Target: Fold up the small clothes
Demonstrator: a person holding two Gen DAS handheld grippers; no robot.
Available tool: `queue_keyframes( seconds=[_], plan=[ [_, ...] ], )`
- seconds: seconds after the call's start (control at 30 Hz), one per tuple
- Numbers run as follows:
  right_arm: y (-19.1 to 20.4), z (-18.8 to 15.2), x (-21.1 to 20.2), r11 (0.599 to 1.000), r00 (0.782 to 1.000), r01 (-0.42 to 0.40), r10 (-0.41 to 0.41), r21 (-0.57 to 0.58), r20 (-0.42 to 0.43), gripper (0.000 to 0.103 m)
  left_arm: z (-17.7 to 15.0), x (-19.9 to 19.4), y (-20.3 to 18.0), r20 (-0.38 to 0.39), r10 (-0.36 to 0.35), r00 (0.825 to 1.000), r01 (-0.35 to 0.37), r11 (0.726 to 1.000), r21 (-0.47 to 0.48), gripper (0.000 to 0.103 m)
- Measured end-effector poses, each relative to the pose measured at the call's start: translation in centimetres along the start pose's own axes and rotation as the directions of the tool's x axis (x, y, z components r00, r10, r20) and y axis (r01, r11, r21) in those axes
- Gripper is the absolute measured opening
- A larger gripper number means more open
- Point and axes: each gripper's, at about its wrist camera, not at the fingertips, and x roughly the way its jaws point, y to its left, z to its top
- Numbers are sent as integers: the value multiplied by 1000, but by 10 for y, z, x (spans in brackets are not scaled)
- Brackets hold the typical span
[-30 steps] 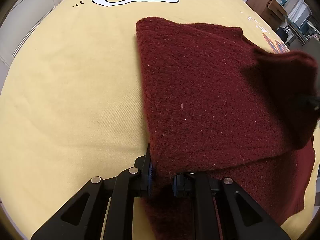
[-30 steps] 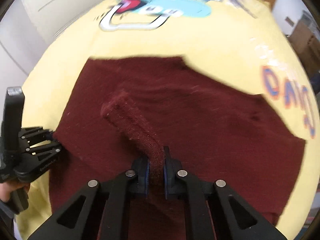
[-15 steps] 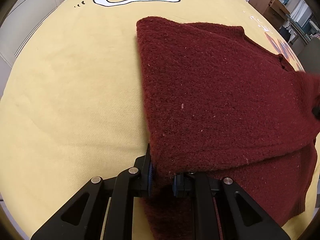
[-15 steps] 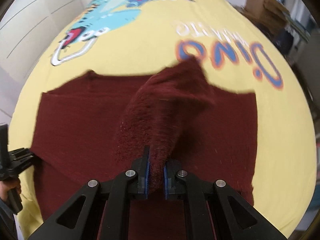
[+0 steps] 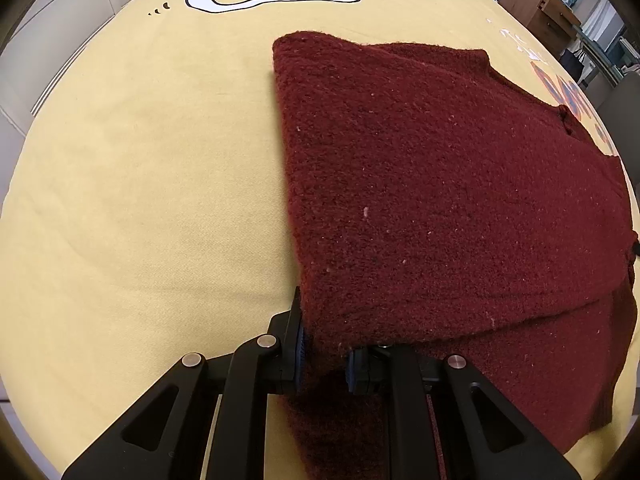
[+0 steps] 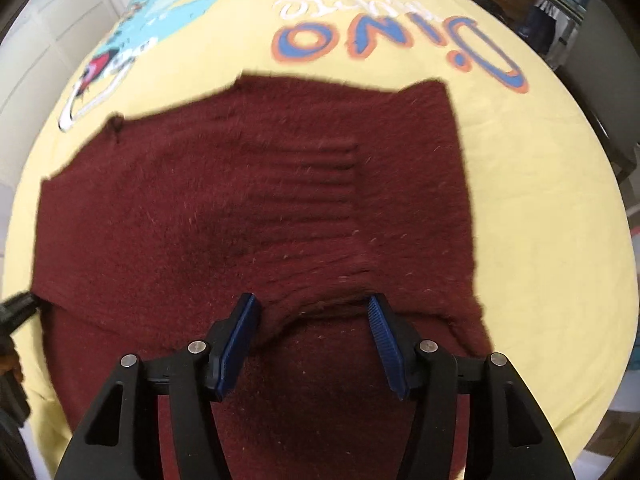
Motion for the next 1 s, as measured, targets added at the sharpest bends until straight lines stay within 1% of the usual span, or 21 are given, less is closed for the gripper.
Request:
queue_keyframes(
  seconds=[0.07, 0.13, 0.2, 0.33, 0.43, 0.5, 0.53, 0.57, 0.6, 0.63, 0.7, 0.77, 0.9, 1.0],
  plan=[
    [-6, 13, -7, 1000, 1000, 15, -15, 14, 25, 77, 1, -1, 0, 0, 1, 1000, -1, 1000, 0, 13],
    [-9, 27, -5, 999, 999, 32, -33, 13, 30, 78, 0, 0, 2, 2, 1, 1000, -1, 1000, -4, 13],
    [-13, 41, 4, 999, 999, 26, -26, 21, 18, 78, -1, 0, 2, 4, 1, 1000, -1, 1000, -5, 13],
    [-12, 56, 31, 999, 1000, 11, -10, 39, -18, 78, -1, -1, 2, 4, -4, 1000, 4, 1000, -6, 13],
    [-1, 59, 49, 1000, 1000, 3, -3, 3, -30, 78, -3, -3, 2, 4, -5, 1000, 5, 1000, -6, 13],
    [10, 58, 57, 999, 1000, 16, -16, -41, -9, 78, -3, -4, 3, 7, -8, 1000, 8, 1000, -9, 13],
    [14, 57, 57, 998, 1000, 14, -14, -55, 6, 74, -4, -4, 3, 10, -11, 1000, 11, 1000, -13, 13],
    [16, 56, 57, 998, 1000, 7, -6, -67, 13, 43, -4, -5, 3, 12, -12, 1000, 12, 1000, -15, 13],
    [19, 56, 56, 997, 1000, 13, -13, -76, 6, 23, -4, -6, 3, 14, -11, 1000, 12, 1000, -12, 13],
    [21, 57, 54, 997, 1000, 8, -8, -75, 7, 14, -4, -8, 2, 15, -7, 1000, 7, 1000, -6, 13],
    [27, 60, 43, 993, 999, 34, -30, -111, 36, 11, -4, -11, 0, 22, -3, 1000, 3, 1000, 3, 13],
    [31, 64, 29, 987, 995, 61, -48, -146, 89, 10, -4, -16, -1, 38, -6, 999, 6, 1000, 4, 13],
    [32, 76, 5, 986, 983, 81, -55, -145, 175, 10, -6, -21, -3, 53, 0, 999, -1, 1000, 10, 13],
    [34, 78, 8, 983, 983, 102, -76, -153, 167, 10, -7, -17, -5, 43, 15, 999, -16, 1000, 15, 13]
  ],
)
